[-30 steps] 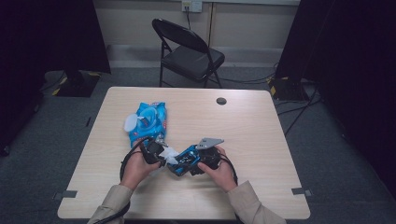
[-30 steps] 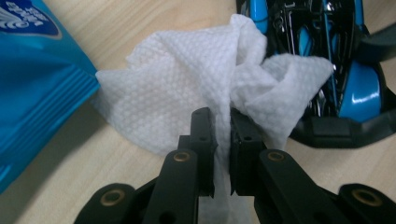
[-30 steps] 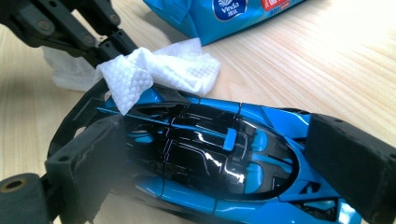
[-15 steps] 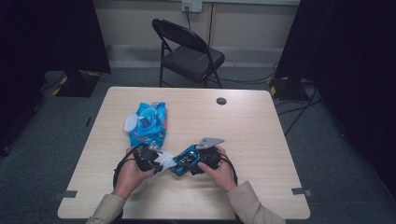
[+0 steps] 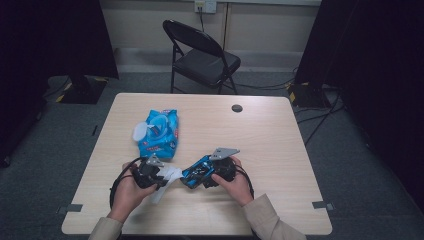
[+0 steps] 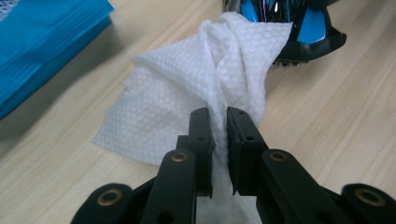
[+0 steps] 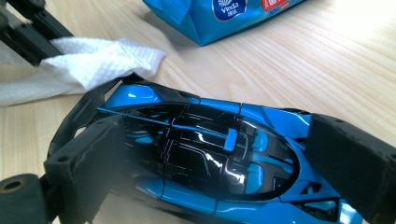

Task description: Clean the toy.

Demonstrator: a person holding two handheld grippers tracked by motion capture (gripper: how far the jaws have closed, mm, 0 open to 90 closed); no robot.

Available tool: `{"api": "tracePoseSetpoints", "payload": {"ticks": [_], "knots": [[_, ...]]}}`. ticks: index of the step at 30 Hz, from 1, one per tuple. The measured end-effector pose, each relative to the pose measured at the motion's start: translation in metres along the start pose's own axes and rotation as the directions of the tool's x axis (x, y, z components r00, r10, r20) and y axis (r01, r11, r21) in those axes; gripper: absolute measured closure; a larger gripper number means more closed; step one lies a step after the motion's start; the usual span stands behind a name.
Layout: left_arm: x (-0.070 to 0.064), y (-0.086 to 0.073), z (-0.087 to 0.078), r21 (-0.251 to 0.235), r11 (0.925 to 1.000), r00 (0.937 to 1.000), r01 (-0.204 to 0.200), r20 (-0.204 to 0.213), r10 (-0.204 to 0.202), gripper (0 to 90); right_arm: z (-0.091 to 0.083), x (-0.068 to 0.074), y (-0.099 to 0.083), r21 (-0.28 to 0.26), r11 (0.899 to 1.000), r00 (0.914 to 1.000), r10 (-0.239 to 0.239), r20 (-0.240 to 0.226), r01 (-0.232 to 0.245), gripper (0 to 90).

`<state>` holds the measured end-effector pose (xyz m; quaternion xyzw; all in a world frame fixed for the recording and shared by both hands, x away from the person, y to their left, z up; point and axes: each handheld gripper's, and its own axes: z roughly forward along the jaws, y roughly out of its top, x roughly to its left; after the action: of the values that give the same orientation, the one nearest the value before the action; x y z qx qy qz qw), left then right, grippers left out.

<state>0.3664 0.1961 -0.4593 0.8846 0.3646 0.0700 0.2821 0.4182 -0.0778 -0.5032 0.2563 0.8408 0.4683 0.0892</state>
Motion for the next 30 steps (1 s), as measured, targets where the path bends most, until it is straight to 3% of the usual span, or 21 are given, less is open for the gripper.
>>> {"api": "tracePoseSetpoints", "payload": {"ticks": [8, 13, 15, 25, 30], "knots": [[0.004, 0.007, -0.019, -0.035, 0.9994, 0.9994, -0.007, -0.035, 0.006, 80.5, -0.001, 0.0, 0.001, 0.006, 1.0, 0.9999, 0.008, 0.007, -0.008, 6.0], [0.008, 0.014, -0.03, -0.06, 0.9982, 0.9983, -0.007, -0.058, 0.004, 80.5, -0.007, -0.002, 0.006, 0.008, 1.0, 0.9995, 0.028, 0.015, -0.028, 16.4], [0.008, 0.018, -0.033, -0.071, 0.9974, 0.998, -0.012, -0.062, 0.007, 80.6, -0.011, -0.003, 0.009, 0.0, 1.0, 0.9993, 0.031, 0.023, -0.031, 15.3], [0.001, 0.05, -0.04, -0.113, 0.9917, 0.9961, -0.062, -0.069, 0.055, 81.6, -0.03, -0.001, 0.024, -0.047, 0.999, 0.9994, -0.005, -0.035, 0.003, 14.8], [-0.01, 0.067, -0.038, -0.128, 0.9875, 0.9952, -0.092, -0.047, 0.086, 82.5, -0.031, 0.007, 0.031, -0.054, 0.998, 0.9974, -0.029, -0.065, 0.025, 14.9]]}}
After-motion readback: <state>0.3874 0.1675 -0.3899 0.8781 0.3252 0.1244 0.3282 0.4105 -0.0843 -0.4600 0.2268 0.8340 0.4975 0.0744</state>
